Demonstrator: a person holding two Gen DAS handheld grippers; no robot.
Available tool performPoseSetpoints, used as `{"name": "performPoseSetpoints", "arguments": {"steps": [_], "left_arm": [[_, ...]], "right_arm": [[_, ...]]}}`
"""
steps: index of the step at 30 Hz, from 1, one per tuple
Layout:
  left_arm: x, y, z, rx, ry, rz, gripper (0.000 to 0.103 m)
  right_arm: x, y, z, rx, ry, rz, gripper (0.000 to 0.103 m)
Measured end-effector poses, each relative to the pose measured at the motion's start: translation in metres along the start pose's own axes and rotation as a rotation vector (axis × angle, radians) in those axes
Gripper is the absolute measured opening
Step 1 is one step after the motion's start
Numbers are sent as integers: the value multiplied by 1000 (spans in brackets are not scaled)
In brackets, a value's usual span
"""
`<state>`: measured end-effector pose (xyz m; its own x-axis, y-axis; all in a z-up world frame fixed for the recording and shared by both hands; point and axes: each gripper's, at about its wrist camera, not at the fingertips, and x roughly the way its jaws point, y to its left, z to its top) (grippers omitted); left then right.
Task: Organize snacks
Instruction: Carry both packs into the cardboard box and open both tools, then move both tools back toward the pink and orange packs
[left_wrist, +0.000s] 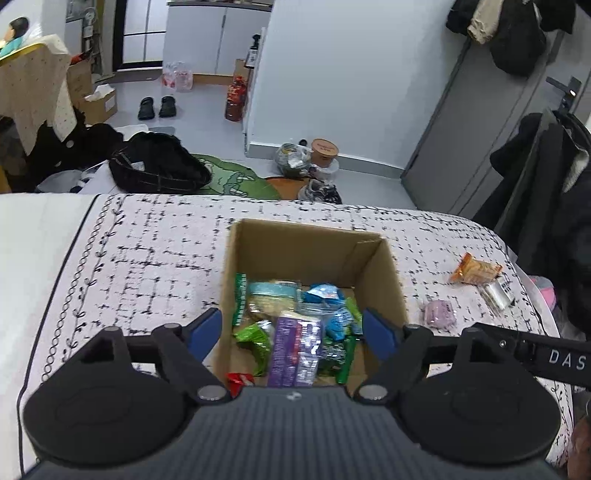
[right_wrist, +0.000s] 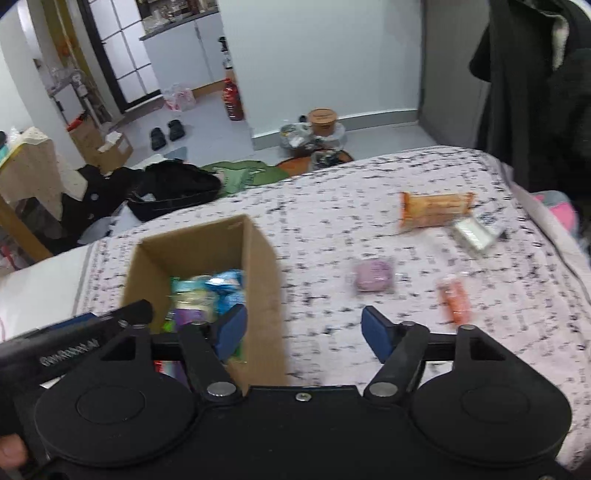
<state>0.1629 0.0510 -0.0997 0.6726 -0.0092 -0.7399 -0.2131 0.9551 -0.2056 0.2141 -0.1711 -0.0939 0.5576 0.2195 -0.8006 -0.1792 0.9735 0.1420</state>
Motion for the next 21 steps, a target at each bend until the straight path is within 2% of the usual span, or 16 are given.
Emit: {"name": "performPoseSetpoints", "arguments": {"steps": [8, 13, 21], "left_arm": [[6, -28, 3, 53, -2, -42, 86], [9, -45, 6, 75, -2, -64, 89], [19, -72, 8, 116, 37, -97, 92]], "right_arm": [[-5, -36, 1, 37, -1, -83, 85], [-6, -51, 0, 55, -11, -126, 101], [-5, -71, -1, 62, -28, -162, 103]]}}
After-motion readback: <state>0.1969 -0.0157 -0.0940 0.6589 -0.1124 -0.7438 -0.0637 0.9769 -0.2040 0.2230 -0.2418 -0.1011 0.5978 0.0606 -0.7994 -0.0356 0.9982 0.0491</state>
